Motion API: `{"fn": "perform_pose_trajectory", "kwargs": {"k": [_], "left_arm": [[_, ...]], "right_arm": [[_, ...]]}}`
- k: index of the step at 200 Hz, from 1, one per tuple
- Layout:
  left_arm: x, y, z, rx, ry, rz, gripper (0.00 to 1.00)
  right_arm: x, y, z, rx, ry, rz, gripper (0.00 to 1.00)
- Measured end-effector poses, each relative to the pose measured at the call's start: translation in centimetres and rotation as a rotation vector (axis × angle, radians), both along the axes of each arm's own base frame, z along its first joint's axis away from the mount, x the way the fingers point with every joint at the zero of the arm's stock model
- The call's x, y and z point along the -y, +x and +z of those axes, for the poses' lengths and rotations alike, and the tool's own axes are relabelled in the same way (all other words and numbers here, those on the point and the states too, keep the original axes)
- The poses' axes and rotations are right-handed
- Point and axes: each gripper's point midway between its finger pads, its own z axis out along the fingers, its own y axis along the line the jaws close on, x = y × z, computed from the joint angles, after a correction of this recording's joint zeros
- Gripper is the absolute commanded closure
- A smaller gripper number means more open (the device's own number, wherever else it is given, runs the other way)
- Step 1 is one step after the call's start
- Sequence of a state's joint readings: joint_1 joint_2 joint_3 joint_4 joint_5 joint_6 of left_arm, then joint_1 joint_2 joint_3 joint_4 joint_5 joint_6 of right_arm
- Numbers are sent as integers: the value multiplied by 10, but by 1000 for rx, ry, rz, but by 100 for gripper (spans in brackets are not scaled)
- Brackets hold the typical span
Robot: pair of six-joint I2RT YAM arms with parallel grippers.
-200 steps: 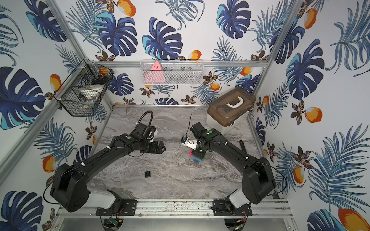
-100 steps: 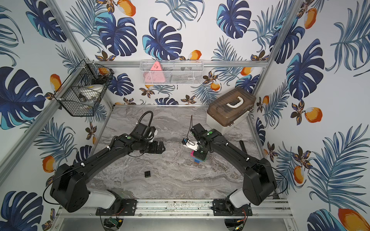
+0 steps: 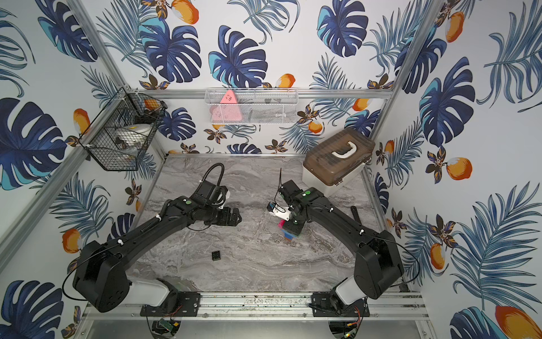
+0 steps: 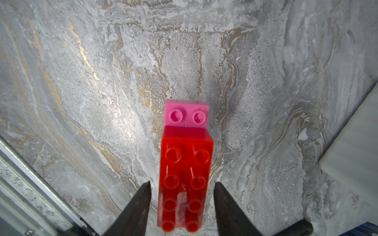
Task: Assemble a spoon with lego
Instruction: Assemble the lego brick with the lego brick, then move the lego brick at the center of the board.
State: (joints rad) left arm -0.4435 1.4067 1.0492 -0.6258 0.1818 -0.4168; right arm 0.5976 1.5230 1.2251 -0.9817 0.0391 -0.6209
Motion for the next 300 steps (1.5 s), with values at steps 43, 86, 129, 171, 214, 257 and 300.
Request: {"fn": "perform_pose_trajectory", "kwargs": {"k": [43,86,129,171,214,257,300], "left_arm": [[-8,-4,0,-3,81,-8,1],[-19,-25,-15,-50,206,-20,1],[-29,-56,-40,-127,281,13,1],[-34,-88,-69,-211,349,38,6],[-51,-108,-90,-270,409,103,16],[-52,-112,-105,-301,410,132,39],[-44,-107,-108,-309,391,135,65]], "right_arm": [[-3,1,6,12,19,-5,39],[-10,4,17,63,61,-12,38],[-32,16,36,145,155,-38,37],[-51,30,54,202,264,-88,37],[-61,32,63,219,316,-75,36],[-62,32,67,232,333,-71,35],[-62,32,70,246,343,-69,35]]}}
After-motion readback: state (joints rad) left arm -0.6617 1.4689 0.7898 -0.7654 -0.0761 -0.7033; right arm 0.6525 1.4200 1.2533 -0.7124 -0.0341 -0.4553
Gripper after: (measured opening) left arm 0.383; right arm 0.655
